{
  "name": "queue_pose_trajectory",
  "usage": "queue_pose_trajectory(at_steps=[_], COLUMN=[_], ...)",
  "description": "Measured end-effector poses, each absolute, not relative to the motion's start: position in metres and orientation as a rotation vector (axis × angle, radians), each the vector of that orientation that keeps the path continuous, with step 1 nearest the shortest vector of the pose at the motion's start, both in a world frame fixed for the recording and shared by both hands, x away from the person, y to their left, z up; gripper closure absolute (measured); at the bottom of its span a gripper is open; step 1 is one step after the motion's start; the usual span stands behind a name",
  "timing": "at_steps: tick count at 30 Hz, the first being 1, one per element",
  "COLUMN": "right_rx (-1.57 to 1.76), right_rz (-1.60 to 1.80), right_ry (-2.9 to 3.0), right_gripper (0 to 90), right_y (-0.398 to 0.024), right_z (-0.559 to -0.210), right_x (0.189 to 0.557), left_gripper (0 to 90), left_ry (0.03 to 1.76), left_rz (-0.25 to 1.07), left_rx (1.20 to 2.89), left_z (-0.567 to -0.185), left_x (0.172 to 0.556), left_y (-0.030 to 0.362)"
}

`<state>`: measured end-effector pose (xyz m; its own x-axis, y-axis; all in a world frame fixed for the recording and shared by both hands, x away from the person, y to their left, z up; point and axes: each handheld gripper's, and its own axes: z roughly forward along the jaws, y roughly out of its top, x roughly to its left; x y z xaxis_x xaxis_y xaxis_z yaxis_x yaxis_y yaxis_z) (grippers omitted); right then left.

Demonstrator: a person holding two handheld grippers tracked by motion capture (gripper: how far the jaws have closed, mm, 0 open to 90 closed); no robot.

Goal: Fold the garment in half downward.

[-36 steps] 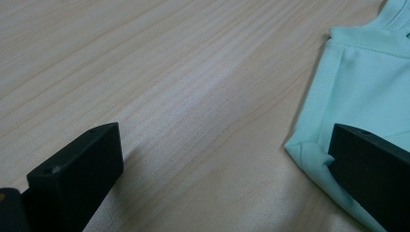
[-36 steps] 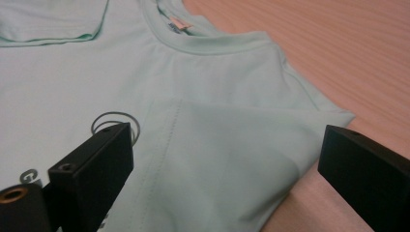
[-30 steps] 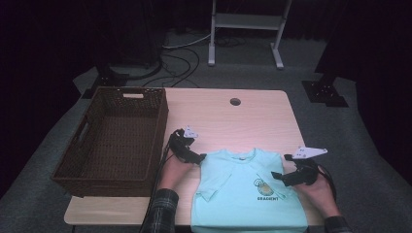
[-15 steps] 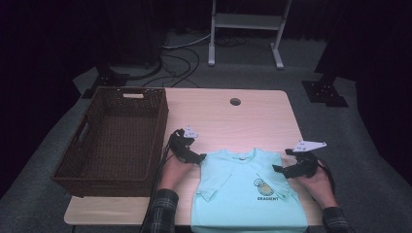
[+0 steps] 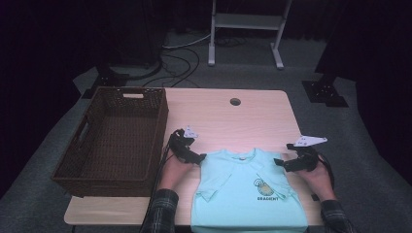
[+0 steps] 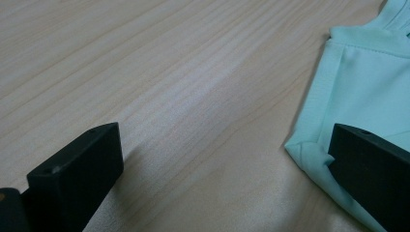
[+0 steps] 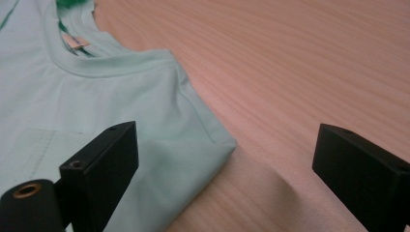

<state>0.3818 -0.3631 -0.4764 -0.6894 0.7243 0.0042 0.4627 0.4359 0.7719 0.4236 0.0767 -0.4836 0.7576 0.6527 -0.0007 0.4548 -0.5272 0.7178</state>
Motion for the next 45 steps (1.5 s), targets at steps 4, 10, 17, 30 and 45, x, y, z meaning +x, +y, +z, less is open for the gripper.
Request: queue_pose_trajectory(at_steps=[4,10,17,30,45], right_rx=[1.026,1.051,1.033,0.98,1.016], right_rz=[1.121,1.125,1.134,1.171,1.181], right_ry=[2.365,2.366,2.41,2.424,2.423], right_gripper=[11.5,18.9,36.4,70.7,84.0], right_y=[-0.366,-0.372,-0.372,-0.368,-0.367], right_z=[-0.478,-0.479,-0.484,-0.484,-0.484], right_x=[0.386,0.393,0.397,0.388,0.386], left_gripper=[0.0,0.0,0.0,1.6,73.7], left_ry=[0.825,0.824,0.823,0.807,0.629], left_rz=[0.348,0.349,0.351,0.348,0.234], left_rx=[2.22,2.221,2.221,2.213,2.173], left_z=[-0.484,-0.484,-0.484,-0.483,-0.481], left_x=[0.424,0.424,0.423,0.42,0.401], left_y=[0.077,0.077,0.076,0.076,0.076])
